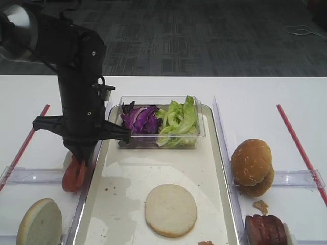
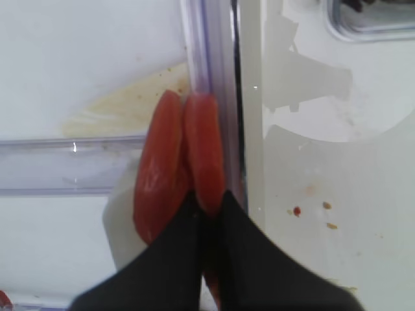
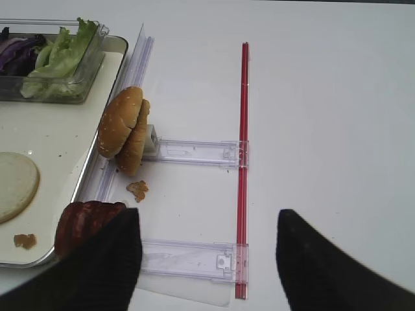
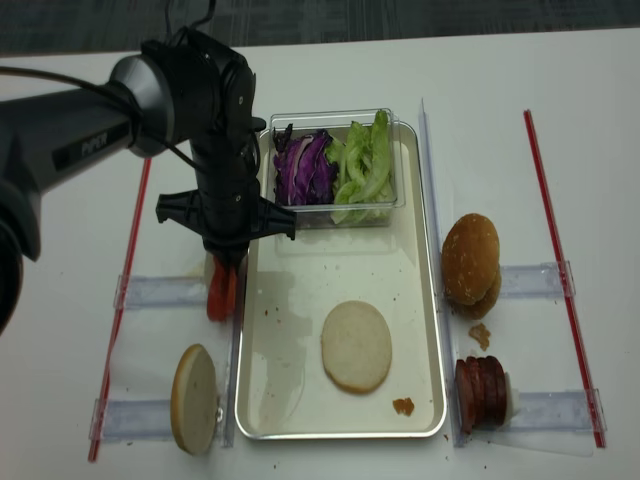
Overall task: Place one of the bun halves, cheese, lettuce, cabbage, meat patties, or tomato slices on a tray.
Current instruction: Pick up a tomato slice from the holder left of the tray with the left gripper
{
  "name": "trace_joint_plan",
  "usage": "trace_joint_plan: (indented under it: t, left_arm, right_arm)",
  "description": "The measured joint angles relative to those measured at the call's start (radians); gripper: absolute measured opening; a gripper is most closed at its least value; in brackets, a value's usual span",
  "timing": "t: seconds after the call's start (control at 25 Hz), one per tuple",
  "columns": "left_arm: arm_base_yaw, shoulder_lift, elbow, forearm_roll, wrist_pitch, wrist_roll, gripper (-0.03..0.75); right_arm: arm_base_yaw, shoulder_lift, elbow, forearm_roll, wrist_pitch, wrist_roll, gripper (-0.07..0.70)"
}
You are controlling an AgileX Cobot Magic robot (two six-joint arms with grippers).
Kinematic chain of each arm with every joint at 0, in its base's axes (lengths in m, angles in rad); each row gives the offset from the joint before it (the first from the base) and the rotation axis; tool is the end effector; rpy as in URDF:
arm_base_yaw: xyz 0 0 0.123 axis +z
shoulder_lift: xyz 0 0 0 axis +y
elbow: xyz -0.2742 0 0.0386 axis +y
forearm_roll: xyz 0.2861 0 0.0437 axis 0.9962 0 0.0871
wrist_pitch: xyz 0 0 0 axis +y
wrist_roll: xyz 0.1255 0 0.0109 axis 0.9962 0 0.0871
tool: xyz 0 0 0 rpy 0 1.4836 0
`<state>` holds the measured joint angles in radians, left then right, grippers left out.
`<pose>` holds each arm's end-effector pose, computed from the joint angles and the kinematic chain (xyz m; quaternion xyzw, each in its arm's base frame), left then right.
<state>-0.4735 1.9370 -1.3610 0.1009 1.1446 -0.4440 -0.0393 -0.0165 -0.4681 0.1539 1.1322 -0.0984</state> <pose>0.3526 -0.1677 0.1208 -0.0370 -0.9978 -0.0544 0.0080 0.0646 0.0150 0.2631 -0.0309 0.8720 0.0433 0.4867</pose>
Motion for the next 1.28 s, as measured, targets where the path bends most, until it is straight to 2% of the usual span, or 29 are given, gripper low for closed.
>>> trace_joint_plan:
  t: [0.48, 1.28]
  left_arm:
    - [0.000, -0.004, 0.000, 0.000, 0.007, 0.006, 0.006]
    - [0.000, -0.120, 0.000, 0.000, 0.020, 0.018, 0.006]
  right_arm:
    - [0.000, 0.000, 0.000, 0.000, 0.000, 0.000, 0.468]
    - [0.000, 0.000, 0.000, 0.000, 0.000, 0.000, 0.468]
